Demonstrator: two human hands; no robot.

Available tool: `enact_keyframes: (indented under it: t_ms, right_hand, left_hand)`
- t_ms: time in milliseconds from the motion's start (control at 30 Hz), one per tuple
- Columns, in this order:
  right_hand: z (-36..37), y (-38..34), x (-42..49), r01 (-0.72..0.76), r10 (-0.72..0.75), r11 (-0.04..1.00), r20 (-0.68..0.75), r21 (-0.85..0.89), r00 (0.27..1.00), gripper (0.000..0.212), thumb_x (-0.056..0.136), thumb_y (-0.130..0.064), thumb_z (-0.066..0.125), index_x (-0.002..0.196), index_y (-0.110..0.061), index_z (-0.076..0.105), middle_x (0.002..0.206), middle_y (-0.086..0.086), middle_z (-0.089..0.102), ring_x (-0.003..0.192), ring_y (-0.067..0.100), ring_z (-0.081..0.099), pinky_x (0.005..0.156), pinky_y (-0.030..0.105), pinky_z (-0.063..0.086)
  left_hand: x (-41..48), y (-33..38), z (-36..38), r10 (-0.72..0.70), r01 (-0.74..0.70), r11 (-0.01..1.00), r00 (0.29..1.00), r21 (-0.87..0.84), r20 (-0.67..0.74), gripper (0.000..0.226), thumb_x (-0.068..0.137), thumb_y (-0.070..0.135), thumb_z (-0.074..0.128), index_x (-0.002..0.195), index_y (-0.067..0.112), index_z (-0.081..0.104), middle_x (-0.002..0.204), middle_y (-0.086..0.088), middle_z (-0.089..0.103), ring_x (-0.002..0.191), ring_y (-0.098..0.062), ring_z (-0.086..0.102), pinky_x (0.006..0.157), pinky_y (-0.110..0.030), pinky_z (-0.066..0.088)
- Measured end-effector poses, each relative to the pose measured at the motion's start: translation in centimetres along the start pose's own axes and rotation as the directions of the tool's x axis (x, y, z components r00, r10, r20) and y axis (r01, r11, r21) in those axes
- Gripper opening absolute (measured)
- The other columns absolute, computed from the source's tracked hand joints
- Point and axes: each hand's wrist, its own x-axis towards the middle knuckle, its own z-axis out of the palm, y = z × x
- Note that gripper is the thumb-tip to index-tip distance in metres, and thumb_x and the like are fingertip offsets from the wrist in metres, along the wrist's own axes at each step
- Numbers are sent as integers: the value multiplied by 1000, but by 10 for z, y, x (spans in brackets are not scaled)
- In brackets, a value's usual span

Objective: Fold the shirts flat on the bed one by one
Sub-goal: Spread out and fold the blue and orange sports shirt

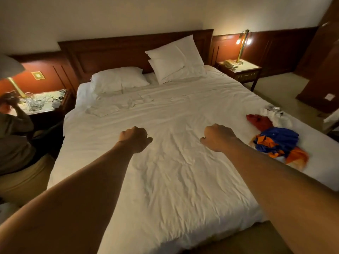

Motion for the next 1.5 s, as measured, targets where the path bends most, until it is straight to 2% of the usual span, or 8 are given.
enact_keyframes:
  t_ms: [267,667,933,1033,1200,1333,1400,1500]
  right_hand:
    - [0,93,116,-65,68,992,-23,107,997,29,97,-39,49,97,-12,60,102,8,63,80,26,53,69,31,39]
    - [75,352,259,-103,99,994,117,25,988,38,99,-38,46,119,-8,59,120,14,61,110,33,60,81,35,44]
    - [221,591,358,-52,62,997,239,-48,969,29,102,-33,42,82,-13,51,86,3,52,85,26,55,74,34,41]
    - [293,655,377,27,-28,1000,326,9,945,37,101,-50,43,114,-18,57,117,7,55,111,30,54,93,42,43]
    - [391,707,377,189,-202,979,354,72,913,100,67,-97,16,150,-42,28,164,-9,12,152,20,3,117,53,9]
    - [429,704,354,312,-324,942,91,124,942,69,82,-78,35,123,-28,59,141,-5,49,143,23,32,109,42,17]
    - [427,695,351,369,-351,906,-117,210,929,54,87,-67,40,103,-21,63,104,-4,65,111,23,61,97,38,29]
    - [378,665,359,316,-306,798,-107,513,946,46,91,-73,38,93,-29,52,69,-7,56,66,10,56,63,28,39]
  left_hand:
    - [137,90,-11,51,-51,999,999,-18,-11,38,99,49,42,98,19,65,108,-7,65,99,-31,61,76,-33,39]
    - [322,332,41,129,-128,992,988,-15,90,37,99,49,42,98,19,64,109,-6,67,103,-29,63,78,-34,41]
    - [453,564,190,118,-94,990,964,-107,239,46,100,53,41,113,17,66,115,-7,66,103,-28,63,82,-36,45]
    - [475,633,257,166,-122,982,925,-146,343,60,95,70,37,109,19,65,110,-4,65,96,-25,61,82,-37,46]
    - [475,703,340,286,-151,930,871,-335,399,53,87,73,49,95,22,60,95,-1,56,98,-27,58,78,-37,44]
    - [461,704,367,334,3,717,876,-697,348,24,97,38,60,91,15,63,82,-7,58,79,-22,58,69,-34,41]
    - [454,690,358,340,88,606,870,-790,357,30,97,40,61,105,12,68,93,-18,67,78,-21,59,73,-39,47]
    - [451,650,324,376,202,391,855,-898,356,42,99,42,55,116,6,68,112,-19,71,99,-30,69,94,-45,52]
